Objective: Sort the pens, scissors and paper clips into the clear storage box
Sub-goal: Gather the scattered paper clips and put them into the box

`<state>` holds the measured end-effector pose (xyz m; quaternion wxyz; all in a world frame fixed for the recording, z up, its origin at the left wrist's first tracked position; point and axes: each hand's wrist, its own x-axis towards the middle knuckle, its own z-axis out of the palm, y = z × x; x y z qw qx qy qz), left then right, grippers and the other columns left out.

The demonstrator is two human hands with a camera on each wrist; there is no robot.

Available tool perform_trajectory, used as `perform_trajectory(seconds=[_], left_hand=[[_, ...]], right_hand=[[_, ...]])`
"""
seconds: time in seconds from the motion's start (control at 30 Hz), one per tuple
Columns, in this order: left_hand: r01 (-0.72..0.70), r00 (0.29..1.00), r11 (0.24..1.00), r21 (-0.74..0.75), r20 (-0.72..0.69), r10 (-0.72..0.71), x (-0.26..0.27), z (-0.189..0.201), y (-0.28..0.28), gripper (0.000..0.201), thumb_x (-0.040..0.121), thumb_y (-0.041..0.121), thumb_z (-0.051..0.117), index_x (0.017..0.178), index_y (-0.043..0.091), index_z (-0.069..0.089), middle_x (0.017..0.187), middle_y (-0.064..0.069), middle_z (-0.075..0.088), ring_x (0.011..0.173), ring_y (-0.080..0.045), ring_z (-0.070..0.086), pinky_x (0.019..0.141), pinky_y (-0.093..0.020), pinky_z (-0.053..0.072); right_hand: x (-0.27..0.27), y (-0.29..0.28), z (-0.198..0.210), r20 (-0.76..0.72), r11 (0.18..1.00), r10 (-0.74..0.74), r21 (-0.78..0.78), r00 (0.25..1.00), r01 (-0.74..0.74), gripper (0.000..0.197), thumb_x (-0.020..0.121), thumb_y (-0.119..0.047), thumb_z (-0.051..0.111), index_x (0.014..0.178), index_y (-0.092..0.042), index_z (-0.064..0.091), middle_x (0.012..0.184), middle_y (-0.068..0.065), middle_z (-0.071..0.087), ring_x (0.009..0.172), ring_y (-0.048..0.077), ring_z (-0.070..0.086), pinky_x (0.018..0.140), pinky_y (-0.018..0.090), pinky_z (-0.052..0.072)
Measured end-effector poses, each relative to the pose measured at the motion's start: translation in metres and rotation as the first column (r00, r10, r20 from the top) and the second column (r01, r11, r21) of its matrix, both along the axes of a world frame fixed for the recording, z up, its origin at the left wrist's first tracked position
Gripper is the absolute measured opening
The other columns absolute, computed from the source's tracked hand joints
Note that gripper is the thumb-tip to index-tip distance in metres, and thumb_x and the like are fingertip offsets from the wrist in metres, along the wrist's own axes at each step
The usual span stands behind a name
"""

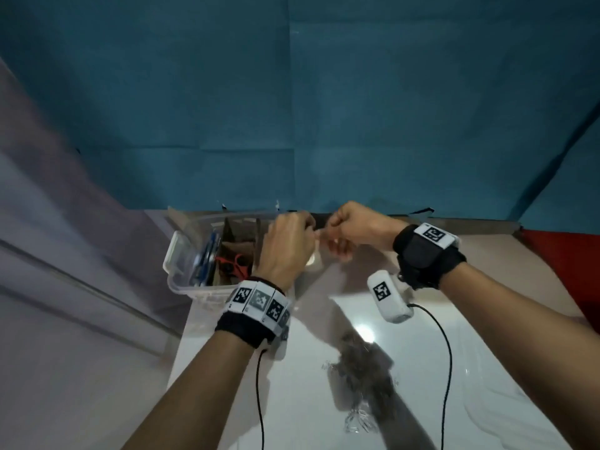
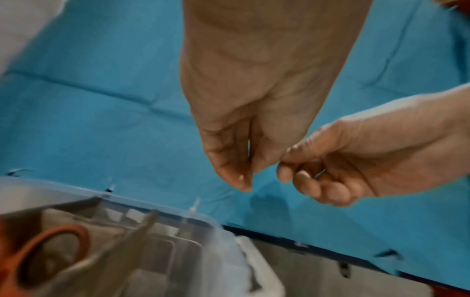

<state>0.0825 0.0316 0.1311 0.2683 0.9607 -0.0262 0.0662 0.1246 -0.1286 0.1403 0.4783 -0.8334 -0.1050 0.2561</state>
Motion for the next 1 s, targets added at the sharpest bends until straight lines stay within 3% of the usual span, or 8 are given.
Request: perform_trajectory(seconds=[0.2, 0.33, 0.43, 0.53, 0.6, 0.73, 0.83, 1.0], left_hand=[[0.238, 0.958, 0.971, -0.016, -0.159, -0.238, -0.061, -0.062, -0.051, 0.022, 0.091, 0.011, 0.054, 0.097, 0.016, 0.075, 0.090, -0.005, 0.075, 0.079, -0.020, 0.068, 0.072, -0.034, 0.056], [0.253, 0.888, 0.962, 0.107, -0.420, -0.186, -0.071, -0.120, -0.052, 0.029, 0.091, 0.008, 0.050, 0.112, 0.010, 0.070, 0.116, -0.012, 0.066, 0.106, -0.031, 0.064, 0.086, -0.041, 0.054], [0.294, 0.851, 0.928, 0.230, -0.505, -0.144, -0.088, -0.154, -0.044, 0.030, 0.094, 0.006, 0.048, 0.123, 0.007, 0.057, 0.126, -0.013, 0.051, 0.118, -0.032, 0.052, 0.090, -0.043, 0.049], [0.290, 0.846, 0.927, 0.237, -0.516, -0.133, -0.113, -0.178, -0.040, 0.028, 0.094, 0.007, 0.052, 0.121, 0.008, 0.049, 0.125, -0.011, 0.044, 0.115, -0.032, 0.047, 0.085, -0.042, 0.050], [0.290, 0.858, 0.928, 0.235, -0.493, -0.144, -0.129, -0.188, -0.042, 0.031, 0.093, 0.007, 0.052, 0.124, 0.010, 0.047, 0.124, -0.009, 0.044, 0.113, -0.029, 0.047, 0.082, -0.039, 0.051], [0.354, 0.839, 0.927, 0.126, -0.480, -0.256, -0.146, -0.194, -0.049, 0.030, 0.094, 0.010, 0.050, 0.124, 0.011, 0.049, 0.120, -0.006, 0.045, 0.108, -0.028, 0.049, 0.081, -0.039, 0.049], [0.311, 0.858, 0.948, 0.069, -0.450, -0.249, -0.139, -0.192, -0.047, 0.023, 0.092, 0.008, 0.048, 0.115, 0.010, 0.052, 0.114, -0.006, 0.047, 0.104, -0.030, 0.054, 0.078, -0.037, 0.044], [0.331, 0.897, 0.930, 0.161, -0.360, -0.257, -0.122, -0.192, -0.048, 0.041, 0.091, 0.001, 0.049, 0.132, 0.008, 0.047, 0.132, -0.009, 0.044, 0.113, -0.029, 0.045, 0.087, -0.039, 0.053]], right_hand=[[-0.043, -0.059, -0.082, -0.277, 0.905, 0.172, -0.334, 0.945, -0.262, 0.018, 0.091, -0.011, 0.063, 0.091, 0.004, 0.073, 0.082, 0.021, 0.073, 0.069, 0.027, 0.068, 0.061, 0.030, 0.056], [-0.064, -0.052, -0.138, -0.035, 0.839, 0.228, -0.500, 0.973, -0.215, 0.037, 0.086, -0.003, 0.057, 0.055, -0.023, 0.051, 0.059, -0.006, 0.051, 0.057, 0.009, 0.048, 0.053, 0.022, 0.036], [-0.093, -0.043, -0.162, 0.072, 0.820, 0.284, -0.536, 0.956, -0.204, 0.017, 0.085, -0.006, 0.056, 0.074, -0.019, 0.060, 0.080, -0.002, 0.049, 0.071, 0.012, 0.044, 0.063, 0.027, 0.037], [-0.120, -0.045, -0.186, 0.144, 0.780, 0.372, -0.585, 0.917, -0.225, 0.033, 0.083, -0.007, 0.057, 0.115, -0.015, 0.063, 0.116, 0.004, 0.048, 0.103, 0.021, 0.043, 0.085, 0.034, 0.045], [-0.135, -0.053, -0.193, 0.208, 0.769, 0.430, -0.594, 0.878, -0.236, 0.041, 0.082, -0.006, 0.058, 0.123, -0.012, 0.058, 0.122, 0.004, 0.047, 0.111, 0.022, 0.042, 0.091, 0.035, 0.046], [-0.154, -0.070, -0.196, 0.206, 0.719, 0.552, -0.609, 0.808, -0.336, 0.035, 0.086, -0.010, 0.060, 0.121, -0.010, 0.058, 0.118, 0.004, 0.049, 0.107, 0.022, 0.044, 0.088, 0.035, 0.046], [-0.149, -0.077, -0.192, 0.194, 0.782, 0.475, -0.540, 0.858, -0.311, 0.032, 0.084, -0.006, 0.059, 0.115, -0.016, 0.063, 0.115, 0.002, 0.052, 0.103, 0.019, 0.046, 0.086, 0.033, 0.047], [-0.139, -0.067, -0.186, 0.199, 0.823, 0.342, -0.535, 0.918, -0.190, 0.027, 0.080, 0.000, 0.055, 0.102, -0.013, 0.066, 0.110, 0.006, 0.053, 0.102, 0.023, 0.050, 0.080, 0.032, 0.047]])
